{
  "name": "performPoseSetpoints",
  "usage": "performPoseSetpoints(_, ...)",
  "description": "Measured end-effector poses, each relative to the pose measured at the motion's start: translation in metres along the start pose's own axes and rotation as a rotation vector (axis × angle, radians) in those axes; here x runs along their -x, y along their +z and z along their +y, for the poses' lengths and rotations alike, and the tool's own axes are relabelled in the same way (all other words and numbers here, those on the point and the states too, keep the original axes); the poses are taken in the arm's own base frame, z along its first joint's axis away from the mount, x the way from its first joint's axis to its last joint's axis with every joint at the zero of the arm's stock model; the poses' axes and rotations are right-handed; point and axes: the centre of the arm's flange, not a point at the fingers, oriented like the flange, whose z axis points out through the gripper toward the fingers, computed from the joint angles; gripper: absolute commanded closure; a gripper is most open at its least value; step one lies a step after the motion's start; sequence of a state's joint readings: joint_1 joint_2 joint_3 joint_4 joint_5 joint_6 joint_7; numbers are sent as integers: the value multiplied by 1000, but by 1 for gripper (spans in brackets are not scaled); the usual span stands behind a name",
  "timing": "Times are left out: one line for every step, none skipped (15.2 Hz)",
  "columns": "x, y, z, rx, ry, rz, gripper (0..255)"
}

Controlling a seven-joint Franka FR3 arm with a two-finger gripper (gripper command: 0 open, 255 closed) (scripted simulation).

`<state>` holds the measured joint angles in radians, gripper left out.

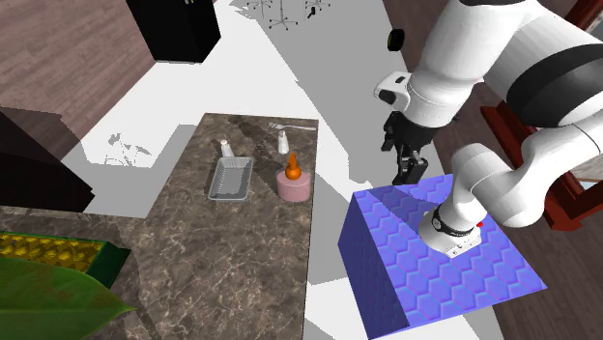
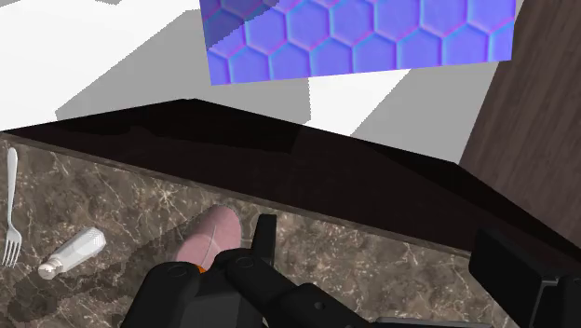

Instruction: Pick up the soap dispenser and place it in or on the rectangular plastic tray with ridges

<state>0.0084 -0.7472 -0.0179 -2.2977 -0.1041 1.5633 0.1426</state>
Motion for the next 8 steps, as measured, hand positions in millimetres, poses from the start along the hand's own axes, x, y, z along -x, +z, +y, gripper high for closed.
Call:
performPoseSetpoints(0, 0, 0, 0, 0, 0, 0)
performPoseSetpoints(-3, 4, 2, 0, 1, -1, 0)
performPoseSetpoints(-9, 11, 8, -1, 3, -3, 0)
performPoseSetpoints(-15, 21, 12, -2, 5, -5, 0)
performPoseSetpoints(-23, 30, 18, -3, 6, -6, 0)
performPoseSetpoints(-28, 37, 25, -4, 8, -7, 0)
performPoseSetpoints(-35, 47, 31, -4, 10, -9, 0)
performPoseSetpoints(-41, 58, 37, -5, 12, -11, 0)
